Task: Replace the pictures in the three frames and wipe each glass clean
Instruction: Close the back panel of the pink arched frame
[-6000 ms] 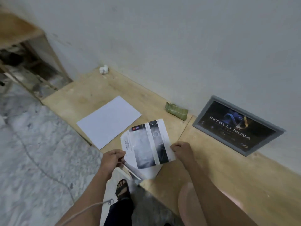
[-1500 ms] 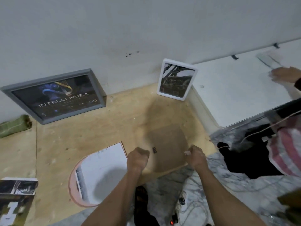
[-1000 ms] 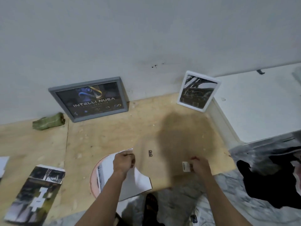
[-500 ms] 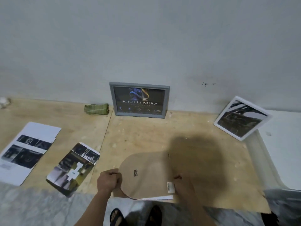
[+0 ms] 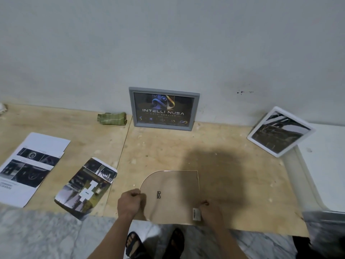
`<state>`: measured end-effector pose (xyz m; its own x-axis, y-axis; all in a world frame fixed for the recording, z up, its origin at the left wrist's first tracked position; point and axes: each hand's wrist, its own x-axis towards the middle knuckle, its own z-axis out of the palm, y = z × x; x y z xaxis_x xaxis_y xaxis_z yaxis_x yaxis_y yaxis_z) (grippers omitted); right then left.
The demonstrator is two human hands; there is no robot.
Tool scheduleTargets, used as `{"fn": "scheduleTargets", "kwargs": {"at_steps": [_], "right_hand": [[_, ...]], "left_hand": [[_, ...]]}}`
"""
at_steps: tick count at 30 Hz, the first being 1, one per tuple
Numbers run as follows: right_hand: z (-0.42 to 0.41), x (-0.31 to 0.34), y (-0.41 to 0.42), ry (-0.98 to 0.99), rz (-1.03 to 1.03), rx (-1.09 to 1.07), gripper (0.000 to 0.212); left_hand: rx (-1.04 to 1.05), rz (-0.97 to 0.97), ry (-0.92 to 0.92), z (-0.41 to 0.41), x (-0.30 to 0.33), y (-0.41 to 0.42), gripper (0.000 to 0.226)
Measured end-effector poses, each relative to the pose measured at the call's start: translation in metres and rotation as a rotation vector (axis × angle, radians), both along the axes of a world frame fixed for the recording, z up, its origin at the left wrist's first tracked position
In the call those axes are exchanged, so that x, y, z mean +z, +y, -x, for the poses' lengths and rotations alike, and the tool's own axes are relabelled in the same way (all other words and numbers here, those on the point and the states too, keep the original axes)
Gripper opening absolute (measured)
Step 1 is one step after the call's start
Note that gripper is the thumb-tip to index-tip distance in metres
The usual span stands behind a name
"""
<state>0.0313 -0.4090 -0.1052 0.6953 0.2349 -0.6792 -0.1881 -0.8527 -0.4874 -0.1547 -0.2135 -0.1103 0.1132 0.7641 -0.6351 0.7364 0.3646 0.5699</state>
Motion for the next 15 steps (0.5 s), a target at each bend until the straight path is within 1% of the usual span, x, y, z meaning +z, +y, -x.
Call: {"fn": "scheduleTargets", "kwargs": {"at_steps": [1, 4, 5, 7, 9, 12, 15], "right_hand": [[0.000, -0.001, 0.001, 0.009, -0.014, -0.019, 0.016], [0.001, -0.008, 0.002, 0.091, -0.045, -0.093, 0.009], [0.000, -0.009, 0.002, 0.123, -0.057, -0.118, 0.009], [-0.001, -0.008, 0.002, 0.211, -0.106, -0.189, 0.006], [-0.004, -0.009, -0.001, 0.279, -0.122, -0.216, 0.011], [-0.009, -0.018, -0.008, 0.292, -0.167, -0.294, 0.019], [-0.014, -0.030, -0.015, 0.272, -0.192, -0.290, 0.020]], "left_hand": [[-0.022, -0.006, 0.006, -0.002, 0.000, -0.001, 0.012], [-0.071, 0.037, -0.040, -0.005, 0.003, -0.003, 0.008], [-0.066, 0.071, -0.061, -0.006, 0.004, -0.004, 0.008], [-0.043, 0.147, -0.088, -0.004, 0.003, -0.002, 0.020], [-0.018, 0.188, -0.112, -0.001, -0.002, 0.003, 0.023], [0.082, 0.241, -0.191, 0.002, 0.000, 0.006, 0.007], [0.091, 0.304, -0.258, 0.002, 0.008, 0.004, 0.016]]}}
